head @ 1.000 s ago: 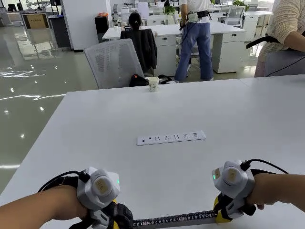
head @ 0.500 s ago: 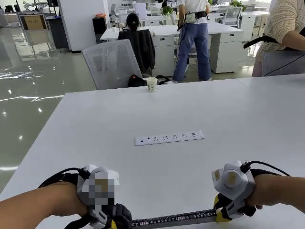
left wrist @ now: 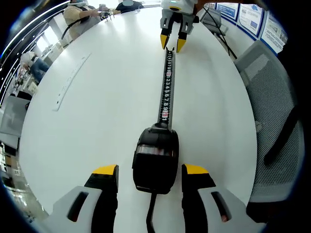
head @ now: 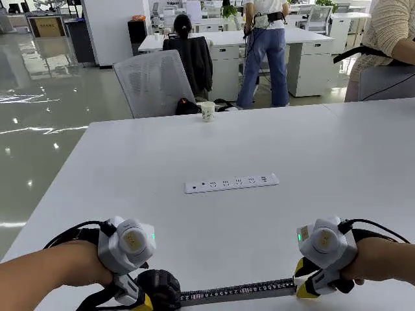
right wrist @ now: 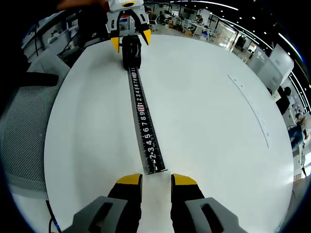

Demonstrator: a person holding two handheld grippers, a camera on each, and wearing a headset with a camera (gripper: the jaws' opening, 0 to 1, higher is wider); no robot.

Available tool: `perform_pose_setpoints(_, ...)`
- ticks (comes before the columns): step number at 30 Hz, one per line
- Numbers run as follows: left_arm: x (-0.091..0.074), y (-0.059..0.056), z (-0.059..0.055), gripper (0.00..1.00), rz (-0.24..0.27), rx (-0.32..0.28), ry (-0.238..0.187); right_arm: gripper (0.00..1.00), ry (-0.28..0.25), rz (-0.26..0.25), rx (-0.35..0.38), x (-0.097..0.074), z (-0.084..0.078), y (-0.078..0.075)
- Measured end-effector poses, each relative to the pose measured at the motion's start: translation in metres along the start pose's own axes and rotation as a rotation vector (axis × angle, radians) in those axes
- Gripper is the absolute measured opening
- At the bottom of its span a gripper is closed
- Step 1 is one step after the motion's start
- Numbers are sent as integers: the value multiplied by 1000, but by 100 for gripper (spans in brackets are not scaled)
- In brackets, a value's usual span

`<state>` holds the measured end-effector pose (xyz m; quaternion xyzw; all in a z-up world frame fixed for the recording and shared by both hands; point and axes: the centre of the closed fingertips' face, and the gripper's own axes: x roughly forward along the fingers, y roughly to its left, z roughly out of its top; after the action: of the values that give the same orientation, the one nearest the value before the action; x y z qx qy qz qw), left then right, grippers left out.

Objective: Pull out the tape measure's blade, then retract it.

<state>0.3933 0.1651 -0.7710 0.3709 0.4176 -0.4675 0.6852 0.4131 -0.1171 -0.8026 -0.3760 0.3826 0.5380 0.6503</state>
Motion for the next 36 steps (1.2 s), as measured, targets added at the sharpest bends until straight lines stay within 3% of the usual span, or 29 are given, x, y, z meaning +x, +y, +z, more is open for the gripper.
perform_pose_setpoints(9,-2,0,3,58,13,-83,-44,30,-16,-19,58,-3,0,1)
perform_pose_setpoints(12,-2,-3,3,64,9,-147,-68,34,-32,-38,106,-3,-3,1)
perform_pose_setpoints(13,-2,-5,7,67,-8,-190,-104,36,-50,-55,153,-2,-4,2)
perform_pose_setpoints(20,-3,-8,-3,75,-4,-242,-116,43,-148,-144,297,-7,-9,-3)
perform_pose_setpoints(24,-4,-7,-6,78,4,-294,-144,48,-158,-142,333,-11,-12,0)
perform_pose_setpoints(27,-4,-9,-5,83,-1,-377,-198,54,-164,-147,325,-14,-13,6)
perform_pose_setpoints(29,-4,-9,-8,89,13,-396,-216,56,-170,-145,340,-16,-16,8)
perform_pose_setpoints(36,-4,-15,-22,97,42,-463,-240,69,-202,-168,418,-23,-25,12)
